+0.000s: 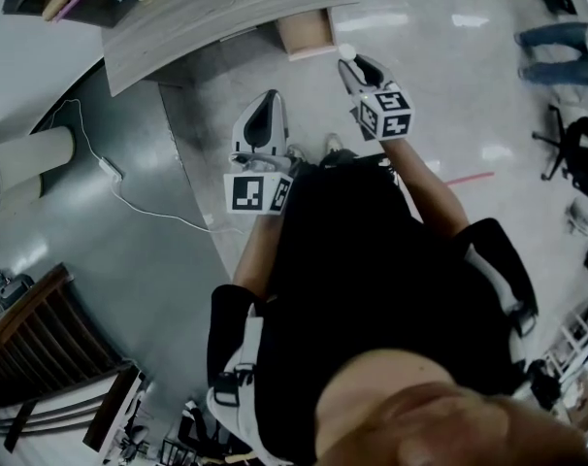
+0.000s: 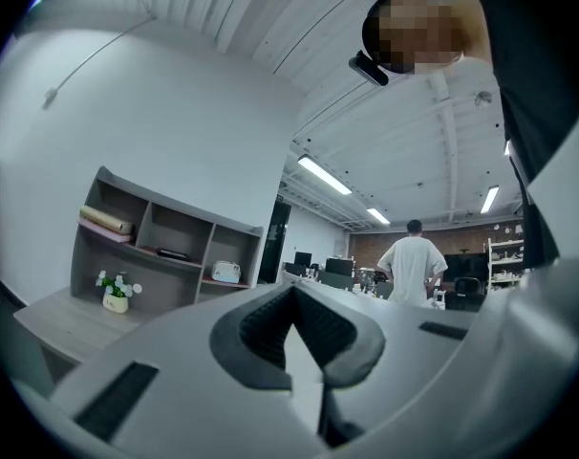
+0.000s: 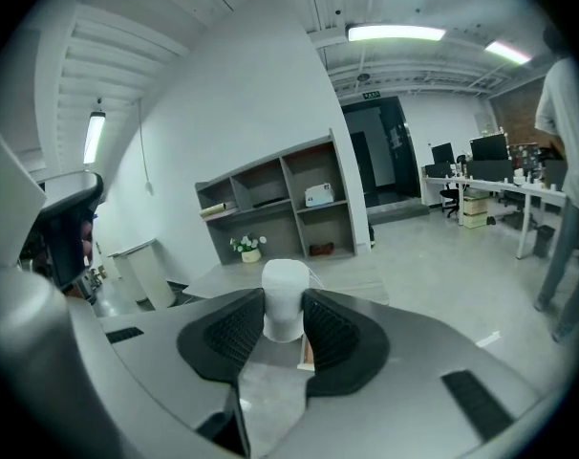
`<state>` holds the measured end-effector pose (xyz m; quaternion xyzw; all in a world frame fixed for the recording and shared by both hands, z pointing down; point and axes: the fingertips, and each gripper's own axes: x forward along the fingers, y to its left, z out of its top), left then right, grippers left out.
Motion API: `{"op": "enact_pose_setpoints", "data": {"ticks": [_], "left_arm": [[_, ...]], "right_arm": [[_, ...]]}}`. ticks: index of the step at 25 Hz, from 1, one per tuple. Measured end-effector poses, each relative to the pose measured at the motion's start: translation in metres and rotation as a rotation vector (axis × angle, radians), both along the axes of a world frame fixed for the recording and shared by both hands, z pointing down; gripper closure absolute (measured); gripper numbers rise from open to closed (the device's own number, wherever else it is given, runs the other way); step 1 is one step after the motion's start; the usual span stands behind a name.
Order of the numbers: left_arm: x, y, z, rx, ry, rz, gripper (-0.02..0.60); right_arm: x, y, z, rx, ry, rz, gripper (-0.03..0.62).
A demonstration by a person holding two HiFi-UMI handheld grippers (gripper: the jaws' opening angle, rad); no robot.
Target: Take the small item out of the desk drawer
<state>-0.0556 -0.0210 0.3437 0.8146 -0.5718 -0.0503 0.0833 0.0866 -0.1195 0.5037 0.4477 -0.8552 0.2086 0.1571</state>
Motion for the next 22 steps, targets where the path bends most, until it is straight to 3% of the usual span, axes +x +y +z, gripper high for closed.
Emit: {"op": "enact_pose_setpoints", "data": {"ticks": [12, 22], "left_arm": [[-0.023, 0.016, -0.003, 0.019, 0.013, 0.032, 0.583], [-0.030, 0.018, 0.003, 0.013, 0.011, 0.038, 0.583]], "right_arm": [[-0.019, 0.059, -0.083, 0.093, -0.063, 0.006, 0.467], [-0.029, 0.082, -0.105, 0.118, -0.091, -0.007, 0.465]]}}
